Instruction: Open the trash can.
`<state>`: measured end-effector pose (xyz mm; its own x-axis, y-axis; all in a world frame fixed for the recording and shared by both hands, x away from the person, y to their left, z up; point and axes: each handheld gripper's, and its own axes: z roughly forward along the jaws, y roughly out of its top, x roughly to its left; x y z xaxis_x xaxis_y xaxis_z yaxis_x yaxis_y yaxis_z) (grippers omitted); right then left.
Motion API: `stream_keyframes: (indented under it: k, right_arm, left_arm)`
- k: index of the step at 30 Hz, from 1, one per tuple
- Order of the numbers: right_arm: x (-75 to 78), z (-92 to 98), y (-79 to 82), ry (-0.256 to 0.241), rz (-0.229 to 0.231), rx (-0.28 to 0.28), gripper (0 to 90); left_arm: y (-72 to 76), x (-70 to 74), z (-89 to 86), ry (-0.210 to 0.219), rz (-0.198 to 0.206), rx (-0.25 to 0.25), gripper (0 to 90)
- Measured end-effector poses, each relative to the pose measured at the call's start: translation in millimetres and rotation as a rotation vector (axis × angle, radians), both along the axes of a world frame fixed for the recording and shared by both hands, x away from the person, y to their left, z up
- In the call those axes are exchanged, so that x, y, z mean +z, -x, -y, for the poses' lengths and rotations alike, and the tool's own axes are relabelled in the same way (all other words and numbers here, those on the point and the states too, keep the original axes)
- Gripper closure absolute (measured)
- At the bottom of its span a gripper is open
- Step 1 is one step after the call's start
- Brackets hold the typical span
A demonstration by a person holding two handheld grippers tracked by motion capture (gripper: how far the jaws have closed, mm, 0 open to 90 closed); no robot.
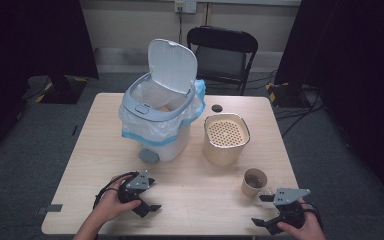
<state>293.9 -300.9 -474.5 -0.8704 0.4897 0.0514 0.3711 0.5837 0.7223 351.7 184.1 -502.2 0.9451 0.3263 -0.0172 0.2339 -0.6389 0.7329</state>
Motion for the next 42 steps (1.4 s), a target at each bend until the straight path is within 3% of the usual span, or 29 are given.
stream_keyframes:
  k: [10, 17, 21, 28, 42]
  right_arm:
    - [-8.0, 11.6, -6.1, -0.046, -0.002, -0.067, 14.8]
    - [-10.3, 20.3, -13.1, -0.077, 0.024, -0.141, 15.1]
    - [-12.3, 24.6, -19.9, -0.134, 0.04, -0.19, 15.0]
    - [-13.7, 21.0, -27.0, -0.137, 0.062, -0.195, 14.8]
    - [-16.9, 15.2, -39.6, -0.22, 0.122, -0.191, 15.2]
  left_arm:
    - [0.0, -0.1, 0.2, -0.002, -0.002, -0.003, 5.4]
    - [0.0, 0.0, 0.2, -0.004, -0.002, -0.005, 5.0]
    - [0.1, -0.1, 0.3, -0.005, -0.002, -0.004, 4.8]
    - [0.1, -0.1, 0.3, -0.005, -0.003, -0.004, 4.8]
    - [0.1, -0.2, 0.3, -0.004, -0.002, -0.003, 4.8]
